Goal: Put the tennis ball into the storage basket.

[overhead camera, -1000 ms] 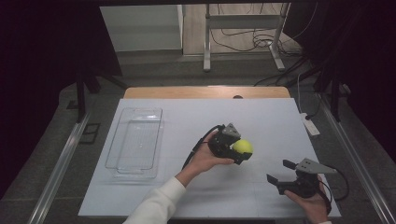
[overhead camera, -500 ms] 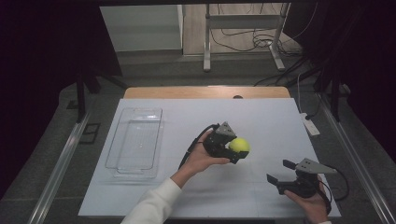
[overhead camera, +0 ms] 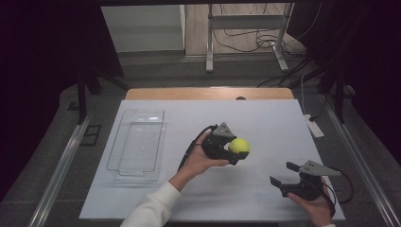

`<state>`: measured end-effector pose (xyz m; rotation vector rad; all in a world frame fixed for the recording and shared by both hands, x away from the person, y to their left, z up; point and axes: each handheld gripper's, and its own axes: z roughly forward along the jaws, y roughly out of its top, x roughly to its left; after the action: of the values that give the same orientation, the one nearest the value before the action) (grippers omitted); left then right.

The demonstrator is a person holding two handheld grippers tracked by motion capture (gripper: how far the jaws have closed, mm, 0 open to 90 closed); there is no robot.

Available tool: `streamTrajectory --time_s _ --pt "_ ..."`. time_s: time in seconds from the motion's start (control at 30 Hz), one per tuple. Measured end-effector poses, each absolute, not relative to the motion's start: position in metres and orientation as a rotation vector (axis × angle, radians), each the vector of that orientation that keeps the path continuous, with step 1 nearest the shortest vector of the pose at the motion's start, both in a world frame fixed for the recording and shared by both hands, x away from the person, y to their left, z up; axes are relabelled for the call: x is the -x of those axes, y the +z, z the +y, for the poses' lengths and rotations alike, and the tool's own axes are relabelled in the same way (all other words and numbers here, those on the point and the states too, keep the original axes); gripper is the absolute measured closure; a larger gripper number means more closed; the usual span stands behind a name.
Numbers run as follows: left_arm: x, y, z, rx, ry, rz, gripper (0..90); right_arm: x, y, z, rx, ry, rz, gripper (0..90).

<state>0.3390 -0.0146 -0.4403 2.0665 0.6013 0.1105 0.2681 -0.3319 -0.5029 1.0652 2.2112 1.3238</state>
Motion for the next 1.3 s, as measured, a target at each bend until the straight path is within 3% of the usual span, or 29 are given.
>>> streamTrajectory --time_s 1.3 --pt "-0.333 -0.426 0.023 -1.967 0.198 0.656 27.0 -0.268 -0.502 -0.331 -1.065 1.328 2.206 9.1"
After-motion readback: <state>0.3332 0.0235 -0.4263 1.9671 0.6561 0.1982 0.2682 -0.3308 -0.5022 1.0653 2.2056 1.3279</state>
